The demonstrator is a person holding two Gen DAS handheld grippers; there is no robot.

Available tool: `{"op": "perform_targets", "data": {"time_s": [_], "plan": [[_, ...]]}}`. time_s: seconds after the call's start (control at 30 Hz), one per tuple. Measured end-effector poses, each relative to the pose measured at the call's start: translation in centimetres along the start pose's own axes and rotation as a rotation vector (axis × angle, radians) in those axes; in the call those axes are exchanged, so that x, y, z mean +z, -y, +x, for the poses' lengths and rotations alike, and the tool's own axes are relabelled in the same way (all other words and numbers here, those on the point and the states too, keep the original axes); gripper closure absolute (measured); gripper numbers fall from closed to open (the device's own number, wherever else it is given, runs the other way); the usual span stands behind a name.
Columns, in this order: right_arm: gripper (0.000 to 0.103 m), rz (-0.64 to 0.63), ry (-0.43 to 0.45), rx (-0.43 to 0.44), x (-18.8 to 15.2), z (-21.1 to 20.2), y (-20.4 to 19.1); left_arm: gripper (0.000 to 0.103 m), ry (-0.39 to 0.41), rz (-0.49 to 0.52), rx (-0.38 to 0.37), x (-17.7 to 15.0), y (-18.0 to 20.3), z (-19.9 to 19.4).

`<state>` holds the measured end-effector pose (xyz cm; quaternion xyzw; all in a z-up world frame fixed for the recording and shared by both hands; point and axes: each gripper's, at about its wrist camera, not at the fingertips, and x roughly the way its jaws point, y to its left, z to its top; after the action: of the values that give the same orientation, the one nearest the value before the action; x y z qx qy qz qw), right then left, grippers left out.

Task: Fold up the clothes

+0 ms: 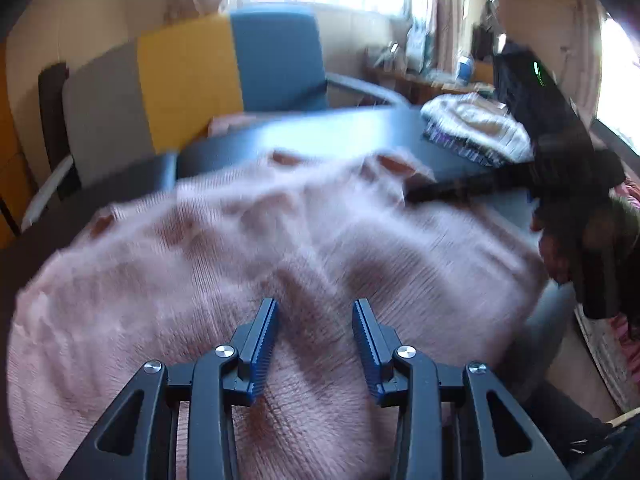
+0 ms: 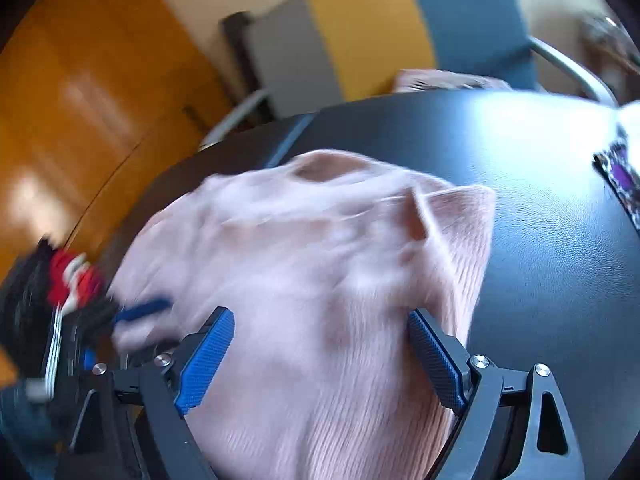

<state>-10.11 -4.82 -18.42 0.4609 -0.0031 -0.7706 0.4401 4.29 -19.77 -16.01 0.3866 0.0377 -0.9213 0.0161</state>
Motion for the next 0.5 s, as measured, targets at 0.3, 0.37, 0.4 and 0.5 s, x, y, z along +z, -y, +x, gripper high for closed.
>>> {"op": "perform_targets", "data": {"time_s": [0.3,0.37,0.4,0.5], "plan": [[0.015,-0.122,0.103,-0.176,-0.2,2.5,-0.6,0.06,-0.023,-0.142,-0.095,-0.8,-2.0,2.5],[0.015,-0.129,0.098,-0.163,-0.4,2.4,-0.4,0.06,-0.017,-0.141,-0.1,-1.3,-2.1,2.1],[0.015,-0.133,0.095,-0.157,-0.5,2.3,-0.4,0.06,-0.013,-0.156,-0.107,-1.4,-2.1,2.0],[0.015,-0.156,0.085,-0.156,-0.7,2.3,-0.6,0.06,-0.001,-0.197,-0.123,-1.8,-2.2,1.1]]}}
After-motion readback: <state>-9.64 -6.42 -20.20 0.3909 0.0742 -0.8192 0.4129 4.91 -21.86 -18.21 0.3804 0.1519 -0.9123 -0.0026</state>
